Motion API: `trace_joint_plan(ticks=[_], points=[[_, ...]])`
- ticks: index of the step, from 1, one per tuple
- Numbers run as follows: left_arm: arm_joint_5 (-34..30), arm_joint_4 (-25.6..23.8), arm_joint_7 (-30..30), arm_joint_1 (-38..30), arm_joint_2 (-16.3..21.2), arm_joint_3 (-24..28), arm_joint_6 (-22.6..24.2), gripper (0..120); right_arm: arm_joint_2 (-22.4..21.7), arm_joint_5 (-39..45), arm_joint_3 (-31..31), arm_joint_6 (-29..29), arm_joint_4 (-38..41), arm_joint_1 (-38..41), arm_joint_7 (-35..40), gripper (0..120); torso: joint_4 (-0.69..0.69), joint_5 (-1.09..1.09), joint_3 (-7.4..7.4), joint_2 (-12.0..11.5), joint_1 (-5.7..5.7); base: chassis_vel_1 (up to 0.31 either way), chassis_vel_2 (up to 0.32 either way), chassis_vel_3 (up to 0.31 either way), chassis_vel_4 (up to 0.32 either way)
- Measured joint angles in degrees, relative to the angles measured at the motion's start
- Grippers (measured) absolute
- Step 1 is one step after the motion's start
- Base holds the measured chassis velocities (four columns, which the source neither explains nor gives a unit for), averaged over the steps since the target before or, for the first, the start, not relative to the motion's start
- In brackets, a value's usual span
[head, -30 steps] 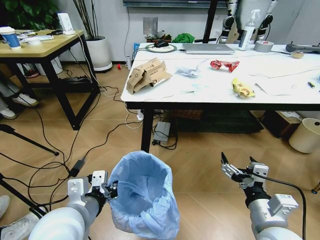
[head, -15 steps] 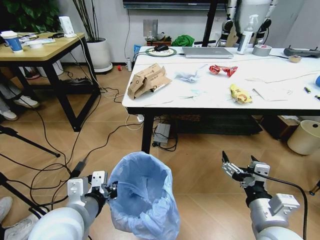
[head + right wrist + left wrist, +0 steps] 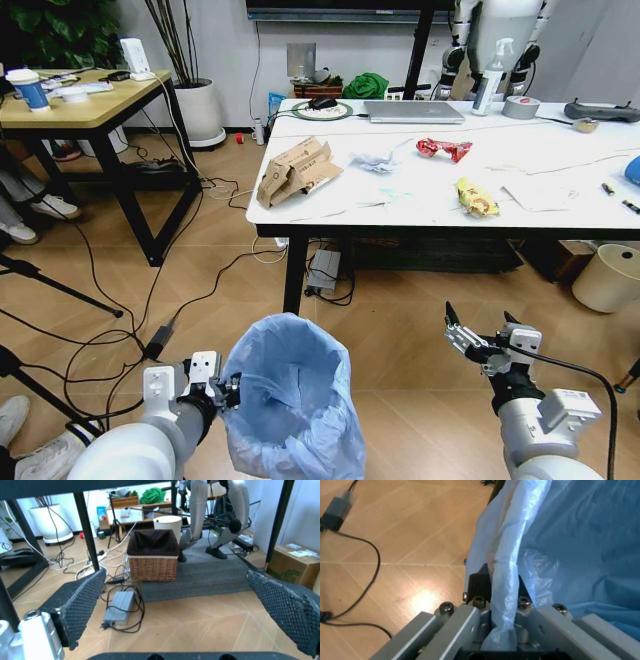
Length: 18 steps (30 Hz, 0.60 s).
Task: Pick up the trash bin and place the trash from the table into it.
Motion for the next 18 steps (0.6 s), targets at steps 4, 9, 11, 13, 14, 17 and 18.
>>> trace_joint_plan(ticks=[4,9,11,13,14,17,18], points=[[0.06,0.00,-0.40,0.15,-0.30,0.33,0.00,0,0.21,-0.52,0.04,0.02,0.03,-0.16,-0.02,100,0.00,0.00,0.86,1.31,0.46,0.000,0.000,0.000,0.000],[0.06,0.00,-0.75,0.04,-0.46,0.51,0.00,0,0.35,-0.76,0.02,0.04,0.04,-0.28,-0.04,100,0.00,0.00,1.59,2.45,0.88,0.000,0.000,0.000,0.000],[0.06,0.00,-0.82,0.01,-0.48,0.52,0.00,0,0.38,-0.86,0.01,0.05,0.09,-0.34,-0.05,100,0.00,0.00,1.83,2.86,1.04,0.000,0.000,0.000,0.000],[0.06,0.00,-0.83,0.00,-0.48,0.55,0.00,0,0.41,-0.90,-0.01,0.05,0.11,-0.39,-0.05,100,0.00,0.00,2.05,3.19,1.15,0.000,0.000,0.000,0.000],[0.06,0.00,-0.83,-0.01,-0.48,0.57,0.00,0,0.42,-0.92,-0.02,0.05,0.12,-0.40,-0.06,100,0.00,0.00,2.13,3.31,1.19,0.000,0.000,0.000,0.000],[0.04,0.00,-0.83,-0.02,-0.51,0.76,0.00,0,0.55,-1.15,-0.15,0.05,0.17,-0.45,-0.10,100,0.00,0.00,2.71,4.26,1.56,0.000,0.000,0.000,0.000],[0.03,0.00,-0.83,0.00,-0.52,0.81,0.00,0,0.58,-1.17,-0.19,0.05,0.19,-0.47,-0.10,100,0.00,0.00,2.92,4.59,1.69,0.000,0.000,0.000,0.000]])
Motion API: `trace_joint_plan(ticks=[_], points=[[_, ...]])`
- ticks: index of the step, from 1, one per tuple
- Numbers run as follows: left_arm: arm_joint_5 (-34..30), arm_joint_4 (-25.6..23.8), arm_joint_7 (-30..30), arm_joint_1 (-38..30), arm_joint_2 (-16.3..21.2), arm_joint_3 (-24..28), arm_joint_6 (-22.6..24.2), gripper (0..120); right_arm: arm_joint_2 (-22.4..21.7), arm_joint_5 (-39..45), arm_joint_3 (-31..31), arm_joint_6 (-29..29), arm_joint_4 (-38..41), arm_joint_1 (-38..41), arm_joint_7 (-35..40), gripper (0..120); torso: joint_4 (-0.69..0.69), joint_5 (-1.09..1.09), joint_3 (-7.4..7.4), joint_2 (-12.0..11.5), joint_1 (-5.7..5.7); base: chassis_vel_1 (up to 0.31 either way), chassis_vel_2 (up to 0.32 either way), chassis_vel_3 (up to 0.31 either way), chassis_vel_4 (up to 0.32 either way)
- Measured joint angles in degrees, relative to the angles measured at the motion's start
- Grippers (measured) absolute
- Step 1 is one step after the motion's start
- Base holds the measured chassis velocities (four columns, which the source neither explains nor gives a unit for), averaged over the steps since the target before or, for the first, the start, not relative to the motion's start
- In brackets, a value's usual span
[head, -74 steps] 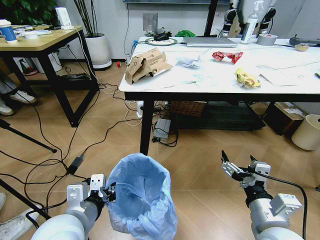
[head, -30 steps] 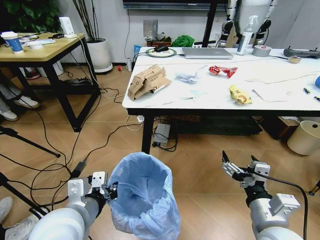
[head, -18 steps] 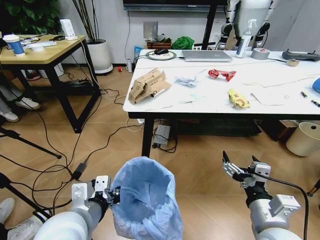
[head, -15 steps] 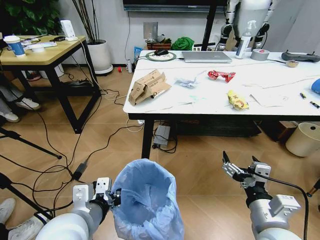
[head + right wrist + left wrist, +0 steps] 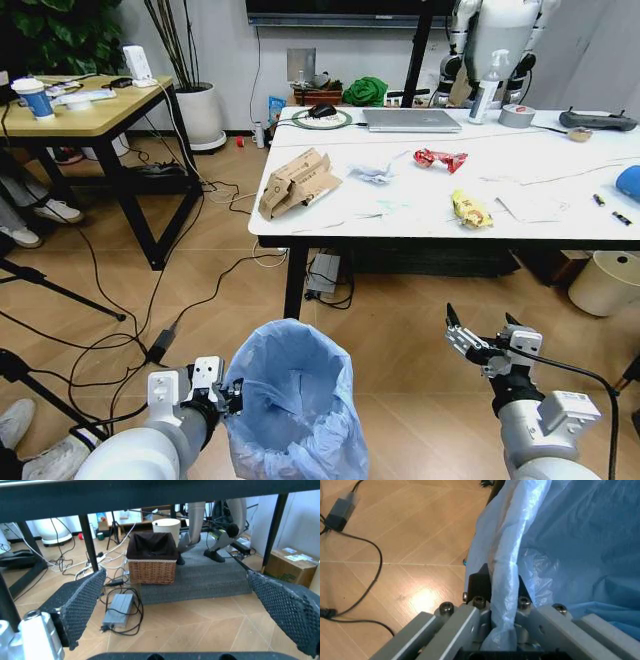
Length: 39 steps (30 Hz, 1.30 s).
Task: Pick up the trash bin and place the trash from the table into it.
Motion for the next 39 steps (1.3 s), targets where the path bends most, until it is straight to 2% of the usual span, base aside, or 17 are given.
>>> trace_joint_plan(ticks=[39], points=[[-1.11,0.00,-0.40,0.30,0.28,-0.12,0.00,0,0.18,0.45,-0.34,-0.40,1.24,-0.23,0.74,100,0.00,0.00,5.48,9.00,3.52,0.000,0.000,0.000,0.000]])
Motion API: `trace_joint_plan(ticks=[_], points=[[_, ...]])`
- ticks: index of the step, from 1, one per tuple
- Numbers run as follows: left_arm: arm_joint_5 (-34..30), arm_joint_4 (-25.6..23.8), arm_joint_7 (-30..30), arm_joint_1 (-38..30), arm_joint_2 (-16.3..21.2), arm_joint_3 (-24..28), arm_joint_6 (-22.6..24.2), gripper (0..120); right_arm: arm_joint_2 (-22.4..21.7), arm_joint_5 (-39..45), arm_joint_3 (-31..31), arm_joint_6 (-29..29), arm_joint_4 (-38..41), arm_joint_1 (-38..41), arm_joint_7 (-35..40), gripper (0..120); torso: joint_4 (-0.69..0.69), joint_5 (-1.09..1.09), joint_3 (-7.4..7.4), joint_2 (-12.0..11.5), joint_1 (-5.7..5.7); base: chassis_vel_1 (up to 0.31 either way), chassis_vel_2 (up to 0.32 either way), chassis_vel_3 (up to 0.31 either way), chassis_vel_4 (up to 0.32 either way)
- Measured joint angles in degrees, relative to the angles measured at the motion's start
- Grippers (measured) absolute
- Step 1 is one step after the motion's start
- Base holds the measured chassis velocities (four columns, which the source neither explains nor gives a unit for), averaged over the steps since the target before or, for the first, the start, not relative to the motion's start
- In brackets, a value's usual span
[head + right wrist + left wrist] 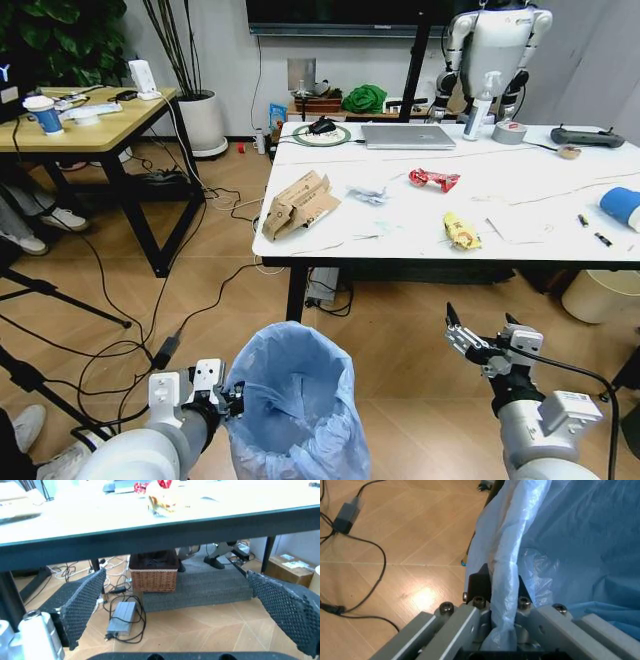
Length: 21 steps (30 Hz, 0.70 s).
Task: Pick up the trash bin and place the trash from the table into it.
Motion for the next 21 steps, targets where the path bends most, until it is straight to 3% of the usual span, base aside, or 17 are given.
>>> trace_joint_plan(ticks=[21], points=[[0.05,0.00,-0.02,1.35,0.05,-0.57,0.00,0,-1.92,3.30,1.72,-0.49,-0.06,1.74,-0.04,100,0.00,0.00,3.22,5.48,2.24,0.000,0.000,0.000,0.000]])
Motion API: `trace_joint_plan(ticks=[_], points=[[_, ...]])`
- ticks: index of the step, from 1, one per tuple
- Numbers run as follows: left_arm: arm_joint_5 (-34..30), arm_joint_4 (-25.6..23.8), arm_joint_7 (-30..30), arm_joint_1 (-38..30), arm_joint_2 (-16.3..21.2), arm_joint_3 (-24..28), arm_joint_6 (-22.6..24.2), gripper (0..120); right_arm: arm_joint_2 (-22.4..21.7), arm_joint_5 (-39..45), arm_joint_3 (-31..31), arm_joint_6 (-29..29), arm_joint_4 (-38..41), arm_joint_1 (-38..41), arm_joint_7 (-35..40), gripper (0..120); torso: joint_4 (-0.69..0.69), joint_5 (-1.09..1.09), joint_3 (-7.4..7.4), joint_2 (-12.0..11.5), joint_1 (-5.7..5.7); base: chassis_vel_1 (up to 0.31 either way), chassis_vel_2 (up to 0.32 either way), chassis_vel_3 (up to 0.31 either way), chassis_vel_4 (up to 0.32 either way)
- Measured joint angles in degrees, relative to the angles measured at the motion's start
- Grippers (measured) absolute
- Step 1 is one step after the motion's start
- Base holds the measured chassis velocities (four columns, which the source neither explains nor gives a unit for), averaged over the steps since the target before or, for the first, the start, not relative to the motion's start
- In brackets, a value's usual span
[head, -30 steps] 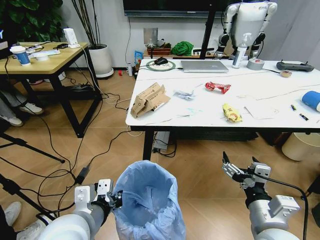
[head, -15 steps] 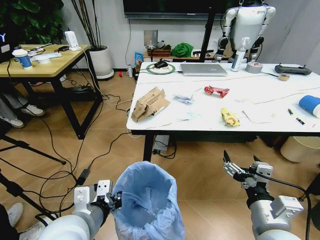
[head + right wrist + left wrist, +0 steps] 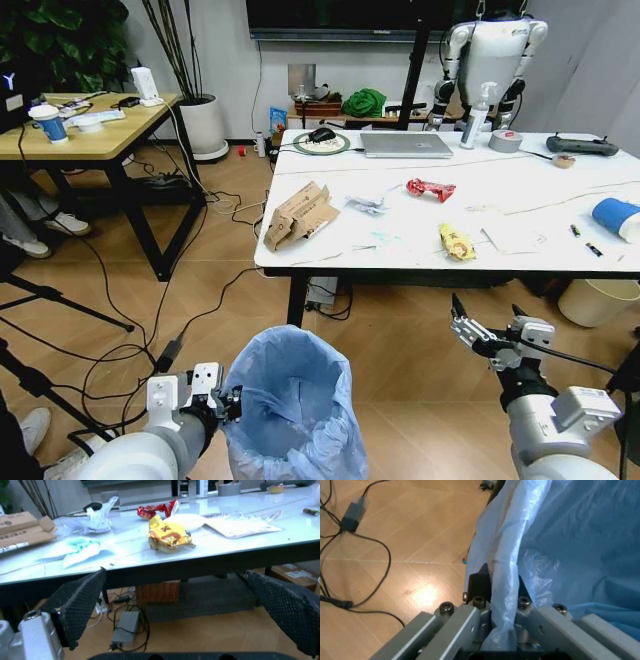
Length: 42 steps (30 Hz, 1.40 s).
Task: Pick up the trash bin and place the trash from the table into it.
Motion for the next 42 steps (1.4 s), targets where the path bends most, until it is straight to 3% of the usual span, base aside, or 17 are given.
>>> trace_joint_plan(ticks=[11,42], points=[[-0.80,0.00,0.00,0.00,-0.44,-1.24,0.00,0,-1.38,-0.87,0.01,1.21,-4.14,2.00,-1.22,100,0.00,0.00,1.57,2.71,1.15,0.000,0.000,0.000,0.000],[-1.53,0.00,1.05,2.07,-2.68,-3.42,0.00,0,-6.50,8.02,-0.49,-1.33,-2.42,5.37,2.24,100,0.00,0.00,5.90,10.28,4.39,0.000,0.000,0.000,0.000]])
